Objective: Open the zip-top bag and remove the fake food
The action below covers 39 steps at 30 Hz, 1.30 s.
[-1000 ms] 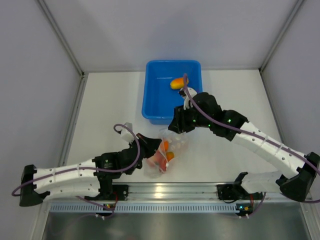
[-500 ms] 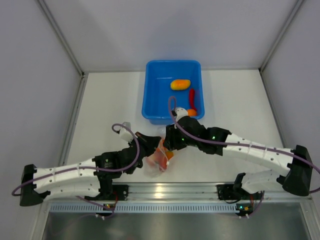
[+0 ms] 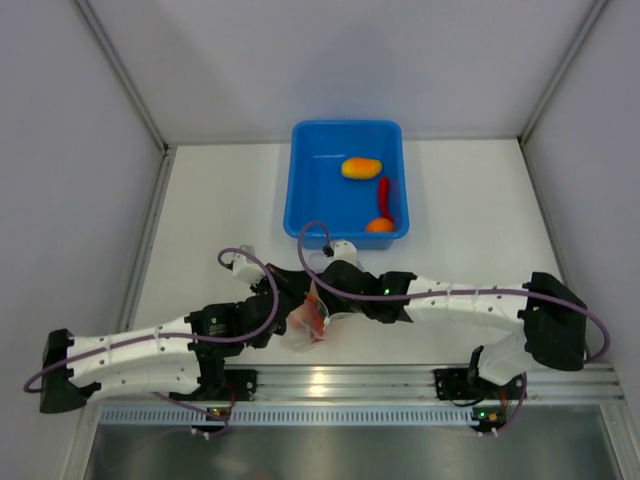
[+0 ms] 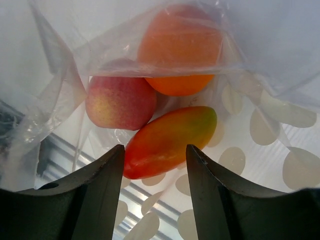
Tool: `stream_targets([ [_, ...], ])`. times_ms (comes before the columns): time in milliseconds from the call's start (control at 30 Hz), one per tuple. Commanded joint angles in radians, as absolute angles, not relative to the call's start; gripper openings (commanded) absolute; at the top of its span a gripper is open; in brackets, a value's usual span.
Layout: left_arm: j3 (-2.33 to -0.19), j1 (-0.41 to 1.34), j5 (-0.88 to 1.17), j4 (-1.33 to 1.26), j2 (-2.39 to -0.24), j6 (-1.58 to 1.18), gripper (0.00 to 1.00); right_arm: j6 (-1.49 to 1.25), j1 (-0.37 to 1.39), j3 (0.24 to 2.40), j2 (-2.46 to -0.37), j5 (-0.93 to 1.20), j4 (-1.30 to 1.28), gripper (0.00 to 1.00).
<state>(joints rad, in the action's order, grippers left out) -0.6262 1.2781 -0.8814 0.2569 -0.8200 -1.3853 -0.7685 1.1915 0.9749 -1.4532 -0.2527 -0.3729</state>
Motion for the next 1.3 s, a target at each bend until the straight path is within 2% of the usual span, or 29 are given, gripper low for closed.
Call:
stream_targets([
  [0,-0.627,1.287,-0.851,0.172,-0.805,-1.411,0.00,-0.804,1.247,0.973,-1.483,-0.287,-0.302,0.55],
  [367,-0.607,1.289,-0.851,0.172,-0.801,-1.405,0.00,-0.865,1.295,0.930,-1.575,-0.267,-0.281,0.72],
  [433,-0.606,1.287,-0.851,0.172,-0.798,-1.407,0.00,-0.888,1.293,0.908,-1.589,-0.278,-0.237,0.79],
  [633,-0.600,1.287,-0.831,0.170,-0.799,-1.410,0.00,-0.953,1.293,0.854,-1.545,-0.392,-0.146,0.80],
  [767,-0.597,1.287,-0.824,0.172,-0.802,-1.413,0.00,-0.968,1.287,0.877,-1.535,-0.469,-0.181,0.80],
  [867,-0.597,1.287,-0.816,0.170,-0.807,-1.413,0.00,-1.003,1.279,0.910,-1.546,-0.535,-0.219,0.88],
  [1067,-0.595,1.287,-0.808,0.172,-0.815,-1.410,0.00,-1.060,1.261,0.845,-1.497,-0.552,-0.114,0.88],
  [1267,-0.601,1.287,-0.799,0.172,-0.825,-1.413,0.00,-1.075,1.230,0.897,-1.540,-0.600,-0.169,0.87],
])
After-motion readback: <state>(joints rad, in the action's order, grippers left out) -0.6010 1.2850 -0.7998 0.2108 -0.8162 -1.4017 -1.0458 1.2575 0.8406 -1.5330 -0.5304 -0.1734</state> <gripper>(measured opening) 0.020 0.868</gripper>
